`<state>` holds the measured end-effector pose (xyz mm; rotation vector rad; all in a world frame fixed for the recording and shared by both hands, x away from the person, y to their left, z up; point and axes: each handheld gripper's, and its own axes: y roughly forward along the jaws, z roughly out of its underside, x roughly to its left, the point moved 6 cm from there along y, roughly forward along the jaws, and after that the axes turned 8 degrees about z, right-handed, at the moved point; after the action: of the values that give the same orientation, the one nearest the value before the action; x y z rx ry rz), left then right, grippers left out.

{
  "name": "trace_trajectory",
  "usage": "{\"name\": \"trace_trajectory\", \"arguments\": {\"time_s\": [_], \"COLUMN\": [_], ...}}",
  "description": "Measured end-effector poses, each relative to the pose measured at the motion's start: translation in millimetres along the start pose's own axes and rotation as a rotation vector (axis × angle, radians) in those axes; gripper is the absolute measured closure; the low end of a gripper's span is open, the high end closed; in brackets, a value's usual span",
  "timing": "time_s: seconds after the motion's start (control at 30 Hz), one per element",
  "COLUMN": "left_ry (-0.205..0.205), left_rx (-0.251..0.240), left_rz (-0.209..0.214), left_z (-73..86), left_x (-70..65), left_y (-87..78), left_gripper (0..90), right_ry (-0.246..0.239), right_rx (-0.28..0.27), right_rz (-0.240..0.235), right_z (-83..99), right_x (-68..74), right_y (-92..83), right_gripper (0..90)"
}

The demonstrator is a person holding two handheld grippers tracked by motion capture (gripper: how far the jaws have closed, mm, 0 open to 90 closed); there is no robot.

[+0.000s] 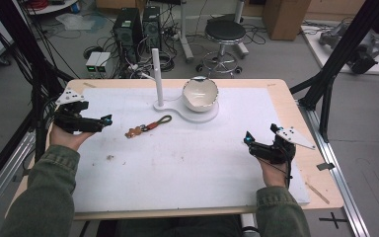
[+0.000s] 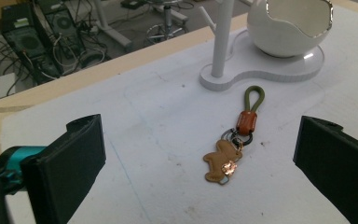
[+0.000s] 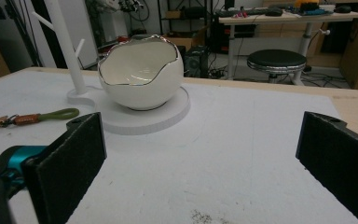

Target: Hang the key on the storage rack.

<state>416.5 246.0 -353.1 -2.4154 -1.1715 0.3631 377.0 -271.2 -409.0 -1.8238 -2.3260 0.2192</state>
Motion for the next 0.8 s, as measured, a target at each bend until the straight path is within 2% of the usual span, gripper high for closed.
{"name": "trace_trajectory", "arguments": {"time_s": [0.17,0.4,0.53,0.7,0.8], "left_ry": [0.035,0.053,0.064,0.096,0.102], "left_rx": [0.037,0.068,0.071,0.114,0.116], "left_rz": [0.021,0.045,0.067,0.088,0.094], "left_z": [-7.4,-14.8,-20.3,-27.5,-30.0], "left_x": [-3.6,-3.5,-7.5,-15.7,-18.1], "left_y": [7.8,19.2,25.4,37.0,40.7], "left_gripper": [2.6,2.6,2.6,2.6,2.6], "right_ry": [0.001,-0.014,-0.014,-0.016,-0.008], "right_rx": [0.005,0.008,0.008,0.008,0.009], "right_rz": [0.004,0.008,0.007,0.009,0.012], "right_z": [0.5,1.1,1.1,1.2,1.2], "right_x": [-0.5,1.3,1.3,0.2,-0.7], "right_y": [0.5,1.2,1.2,1.6,1.3], "right_gripper": [0.6,0.5,0.5,0.6,0.5]}}
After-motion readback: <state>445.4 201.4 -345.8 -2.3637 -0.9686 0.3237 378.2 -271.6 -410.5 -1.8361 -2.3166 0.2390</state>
